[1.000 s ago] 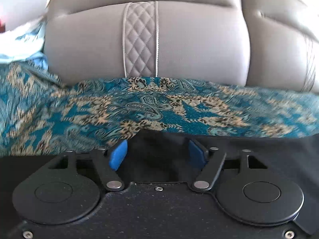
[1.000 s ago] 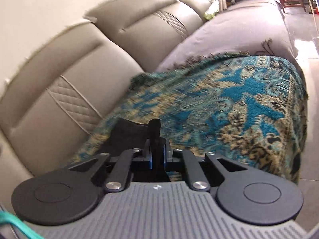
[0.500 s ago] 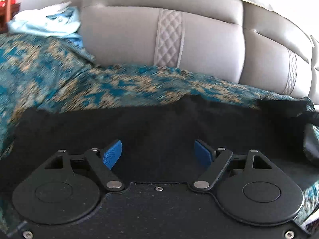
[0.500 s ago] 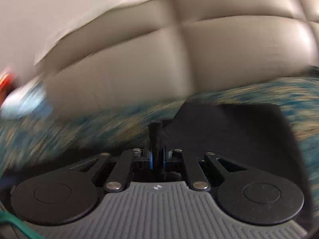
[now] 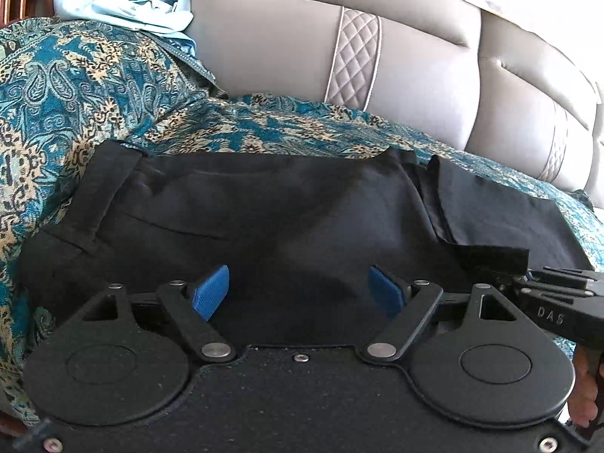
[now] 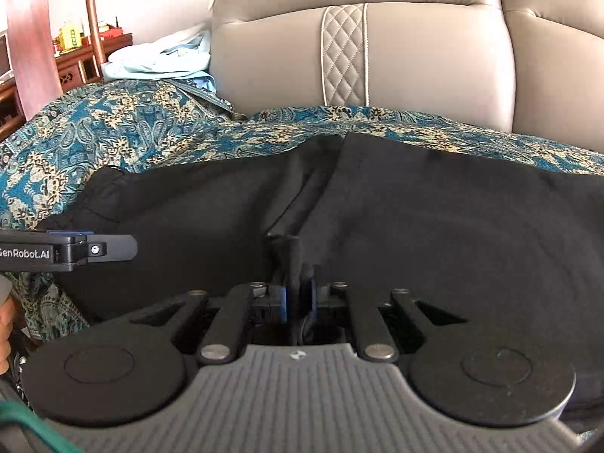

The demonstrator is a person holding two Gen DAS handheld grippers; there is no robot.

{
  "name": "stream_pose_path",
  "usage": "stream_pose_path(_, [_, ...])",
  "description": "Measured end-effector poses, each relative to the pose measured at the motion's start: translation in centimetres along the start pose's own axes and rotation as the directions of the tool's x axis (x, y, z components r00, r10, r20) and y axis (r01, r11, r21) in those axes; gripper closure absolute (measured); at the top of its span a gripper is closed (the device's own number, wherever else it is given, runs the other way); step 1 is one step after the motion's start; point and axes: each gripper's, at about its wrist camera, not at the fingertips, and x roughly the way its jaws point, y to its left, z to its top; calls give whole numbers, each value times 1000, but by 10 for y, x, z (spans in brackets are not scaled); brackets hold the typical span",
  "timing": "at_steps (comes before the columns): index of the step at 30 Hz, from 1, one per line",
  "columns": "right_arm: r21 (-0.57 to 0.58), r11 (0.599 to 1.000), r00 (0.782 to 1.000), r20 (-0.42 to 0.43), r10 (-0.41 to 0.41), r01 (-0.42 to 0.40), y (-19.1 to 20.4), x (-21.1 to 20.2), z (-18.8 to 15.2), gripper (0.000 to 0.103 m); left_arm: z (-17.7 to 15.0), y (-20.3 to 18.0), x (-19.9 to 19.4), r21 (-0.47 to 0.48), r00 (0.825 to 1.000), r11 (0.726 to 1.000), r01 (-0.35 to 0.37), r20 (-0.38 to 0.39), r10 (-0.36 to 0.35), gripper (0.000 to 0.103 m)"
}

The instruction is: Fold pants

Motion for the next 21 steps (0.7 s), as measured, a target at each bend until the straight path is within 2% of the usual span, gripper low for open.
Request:
stream_pose_path(1, [0, 1000, 1000, 1, 13, -13, 0, 0, 0, 74, 0, -2, 0, 0, 1000, 1000, 7, 1, -7, 22])
stream_pose_path(4, [-16, 999, 999, 11, 32, -32, 2, -6, -3, 44, 4, -11, 0, 1, 1000, 1000, 15, -1, -15, 22])
stream_pose_path(8, [-31, 999, 998, 56, 37, -36, -2, -26, -8, 32, 7, -31, -2, 21, 999, 999, 36, 9, -36, 21])
stream_pose_path(10, [-30, 1000, 997, 82, -3, 6, -11, -38, -11, 28, 8, -47, -4, 39, 999, 998, 45, 28, -46, 21])
stream_pose_path(12, [-32, 997, 992, 108, -66, 70, -20, -47, -13, 26, 8, -65, -5, 61, 997, 997, 53, 49, -56, 26])
stream_pose_path(13, [-32, 993, 987, 116, -108, 112, -25, -51, -14, 26, 7, -75, -5, 76, 996, 995, 56, 59, -61, 33])
stream_pose_path(14, [-27, 986, 981, 115, -159, 163, -32, -54, -15, 26, 6, -87, -5, 97, 995, 993, 60, 69, -67, 47])
stream_pose_path(16, [1, 971, 965, 103, -240, 241, -48, -58, -16, 26, 3, -110, -1, 136, 994, 988, 77, 66, -86, 63])
stream_pose_path(17, [22, 961, 957, 93, -275, 274, -56, -60, -17, 26, 3, -120, 1, 151, 993, 984, 93, 57, -102, 66])
stream_pose_path(21, [100, 926, 928, 48, -370, 364, -87, -67, -25, 26, -4, -159, 7, 222, 986, 965, 142, 55, -158, 66])
